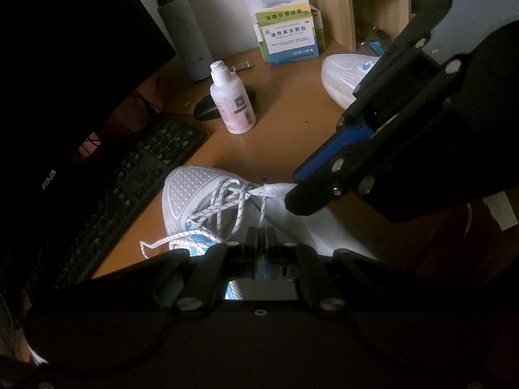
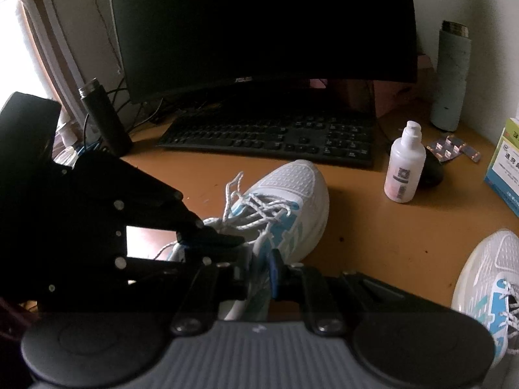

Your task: Lace up shoes with both hands

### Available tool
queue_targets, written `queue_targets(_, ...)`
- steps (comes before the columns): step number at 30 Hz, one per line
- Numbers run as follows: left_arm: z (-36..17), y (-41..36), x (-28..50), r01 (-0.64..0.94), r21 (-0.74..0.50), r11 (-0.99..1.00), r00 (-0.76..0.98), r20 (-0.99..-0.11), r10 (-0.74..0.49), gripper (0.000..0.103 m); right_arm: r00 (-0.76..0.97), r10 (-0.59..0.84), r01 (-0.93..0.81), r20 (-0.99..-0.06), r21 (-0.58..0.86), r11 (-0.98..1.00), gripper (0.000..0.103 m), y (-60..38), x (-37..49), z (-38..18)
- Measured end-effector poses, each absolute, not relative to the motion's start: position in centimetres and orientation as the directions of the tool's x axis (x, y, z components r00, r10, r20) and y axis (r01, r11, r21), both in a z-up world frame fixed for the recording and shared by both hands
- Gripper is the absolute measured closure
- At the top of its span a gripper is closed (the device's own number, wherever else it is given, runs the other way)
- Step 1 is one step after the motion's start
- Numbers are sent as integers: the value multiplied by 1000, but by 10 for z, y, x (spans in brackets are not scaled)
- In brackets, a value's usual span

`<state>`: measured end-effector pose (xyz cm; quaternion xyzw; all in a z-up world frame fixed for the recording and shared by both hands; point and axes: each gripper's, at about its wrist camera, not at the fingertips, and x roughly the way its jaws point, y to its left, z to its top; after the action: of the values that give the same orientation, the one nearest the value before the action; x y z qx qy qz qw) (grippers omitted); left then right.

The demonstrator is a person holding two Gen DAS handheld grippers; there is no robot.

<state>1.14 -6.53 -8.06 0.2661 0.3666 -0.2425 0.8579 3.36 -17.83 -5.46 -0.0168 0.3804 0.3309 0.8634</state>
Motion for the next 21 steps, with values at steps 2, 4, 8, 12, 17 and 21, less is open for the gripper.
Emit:
queue_targets(2,-81,-66,12,609,273,745,613,-758,-224,103,487,562,-590,-668,222,776,91,-180,35,-55)
queue_targets(4,-80,-66,13,605,267,751,613,-757,-225,103,487,562,-590,-669,224,776,90,-180,36,-56)
queue_targets(8,-80,-66,15,593,268,759,621,-752,-220,103,487,562,-589,-669,224,777,90,-180,36,-55)
queue_targets(12,-81,-68,18,593,264,761,621,-751,-224,103,483,562,-591,-671,224,775,90,-180,36,-56)
queue_targets(17,-83,-69,18,623,239,745,595,-763,-253,103,482,562,-592,-673,223,774,90,-180,36,-56)
queue_targets(21,-82,-67,19,604,245,758,602,-764,-234,103,489,554,-586,-673,217,781,90,-180,36,-56)
